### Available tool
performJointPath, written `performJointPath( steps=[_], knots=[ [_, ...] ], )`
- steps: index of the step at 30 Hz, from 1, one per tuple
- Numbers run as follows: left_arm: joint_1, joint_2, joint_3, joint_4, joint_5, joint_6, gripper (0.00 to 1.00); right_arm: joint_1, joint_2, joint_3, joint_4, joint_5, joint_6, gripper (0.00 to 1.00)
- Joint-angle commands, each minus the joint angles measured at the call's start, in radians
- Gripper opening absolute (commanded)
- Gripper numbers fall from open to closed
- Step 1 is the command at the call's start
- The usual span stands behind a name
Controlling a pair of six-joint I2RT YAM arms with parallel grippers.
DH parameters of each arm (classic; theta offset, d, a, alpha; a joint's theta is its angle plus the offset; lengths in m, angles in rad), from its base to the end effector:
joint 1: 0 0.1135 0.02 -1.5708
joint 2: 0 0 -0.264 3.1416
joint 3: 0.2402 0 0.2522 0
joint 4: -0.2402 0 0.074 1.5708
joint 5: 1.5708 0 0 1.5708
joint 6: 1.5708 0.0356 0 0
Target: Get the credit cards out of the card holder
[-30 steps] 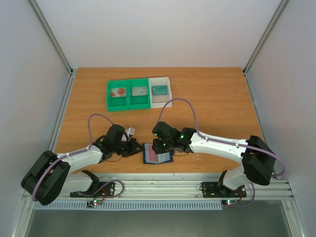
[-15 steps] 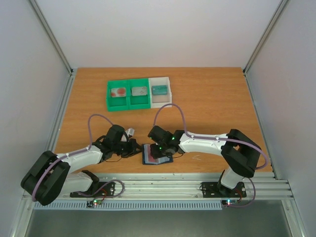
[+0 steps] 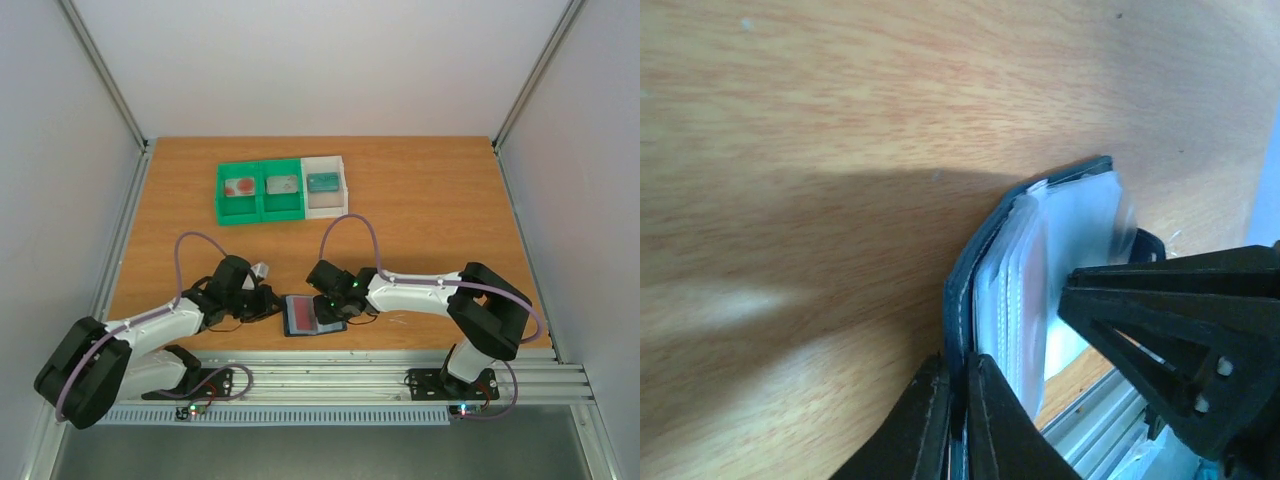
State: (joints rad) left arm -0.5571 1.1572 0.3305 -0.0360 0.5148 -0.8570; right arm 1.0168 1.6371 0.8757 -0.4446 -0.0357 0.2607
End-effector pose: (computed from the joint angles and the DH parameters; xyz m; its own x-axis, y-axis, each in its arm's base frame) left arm 0.1539 -0.1165 0.1359 -0.9754 -0.1675 -0.1431 -0.0081 0.6764 -0.7365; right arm 0.1543 0.2518 0.1490 -0.6957 -0.6349 -0.3361 -0.7010 0.7023 0.1242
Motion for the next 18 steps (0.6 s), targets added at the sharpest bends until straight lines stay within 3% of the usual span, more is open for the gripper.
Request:
performJointPath(
  steps=[1,5,8,18],
  knots=[
    [-0.004,-0.038,0.013,-0.104,-0.061,0.049,0.11,-0.010,-0.039,-0.029,0.034,-0.005,0.022,0.13],
    [-0.003,-0.122,0.027,-0.187,-0.111,0.055,0.32,-0.012,-0.085,-0.040,0.057,-0.032,0.034,0.14],
    [-0.004,-0.180,0.028,-0.199,-0.116,0.037,0.40,-0.012,-0.105,-0.042,0.088,-0.068,0.039,0.16],
    [-0.003,-0.116,-0.057,0.080,0.019,-0.055,0.46,-0.013,-0.017,-0.014,0.125,-0.131,0.045,0.16]
  ],
)
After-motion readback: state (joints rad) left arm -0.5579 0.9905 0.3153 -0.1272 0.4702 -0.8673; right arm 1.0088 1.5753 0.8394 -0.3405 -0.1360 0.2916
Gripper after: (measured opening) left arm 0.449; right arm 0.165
